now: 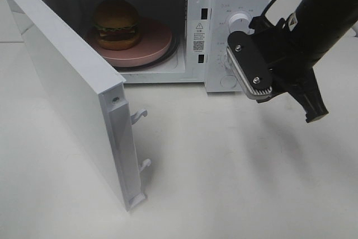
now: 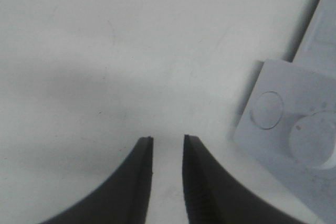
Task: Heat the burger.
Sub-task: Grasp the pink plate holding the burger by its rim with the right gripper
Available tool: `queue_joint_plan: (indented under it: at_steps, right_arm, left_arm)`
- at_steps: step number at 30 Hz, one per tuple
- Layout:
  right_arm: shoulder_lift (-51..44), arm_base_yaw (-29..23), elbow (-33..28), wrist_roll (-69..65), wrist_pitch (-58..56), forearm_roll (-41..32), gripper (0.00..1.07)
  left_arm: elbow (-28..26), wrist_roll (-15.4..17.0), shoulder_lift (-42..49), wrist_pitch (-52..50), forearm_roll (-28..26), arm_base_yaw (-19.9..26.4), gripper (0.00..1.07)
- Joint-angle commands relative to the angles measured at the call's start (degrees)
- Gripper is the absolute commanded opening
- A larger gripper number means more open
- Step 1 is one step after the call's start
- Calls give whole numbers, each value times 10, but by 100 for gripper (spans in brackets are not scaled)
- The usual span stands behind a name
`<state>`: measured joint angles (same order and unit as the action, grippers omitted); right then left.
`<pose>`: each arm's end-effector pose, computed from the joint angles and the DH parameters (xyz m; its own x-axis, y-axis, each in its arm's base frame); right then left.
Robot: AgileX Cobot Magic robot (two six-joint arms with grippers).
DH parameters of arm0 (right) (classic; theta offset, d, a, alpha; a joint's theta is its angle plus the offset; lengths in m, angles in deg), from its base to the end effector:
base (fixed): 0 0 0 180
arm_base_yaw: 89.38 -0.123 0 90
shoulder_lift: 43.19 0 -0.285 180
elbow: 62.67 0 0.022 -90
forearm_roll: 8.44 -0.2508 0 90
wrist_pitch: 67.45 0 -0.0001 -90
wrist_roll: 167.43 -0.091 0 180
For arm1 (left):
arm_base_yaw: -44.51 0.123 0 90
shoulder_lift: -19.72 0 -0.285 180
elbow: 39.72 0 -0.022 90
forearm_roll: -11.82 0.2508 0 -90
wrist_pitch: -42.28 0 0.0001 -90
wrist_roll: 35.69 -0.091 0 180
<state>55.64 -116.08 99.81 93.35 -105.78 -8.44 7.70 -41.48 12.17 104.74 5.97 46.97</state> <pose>0.2833 0.1425 0.2307 0.3141 -0.9469 -0.0685 -0.8691 -0.2578 -0.4221 -0.0089 -0.0086 0.2808 -0.4557 0.0339 -0.8895 0.0620 0.9981 0.0063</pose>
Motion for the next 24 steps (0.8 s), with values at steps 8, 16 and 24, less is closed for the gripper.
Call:
queue_joint_plan:
  at_steps: [8, 16, 24]
  right_arm:
    - [-2, -51, 2, -77, 74, 4, 91]
    - [2, -62, 3, -58, 133, 6, 98]
    - [26, -74, 31, -51, 165, 10, 97]
  left_arm:
    - [1, 2, 3, -9, -2, 0, 100]
    - [1, 2, 3, -9, -2, 0, 100]
    - [1, 2, 3, -9, -2, 0, 100]
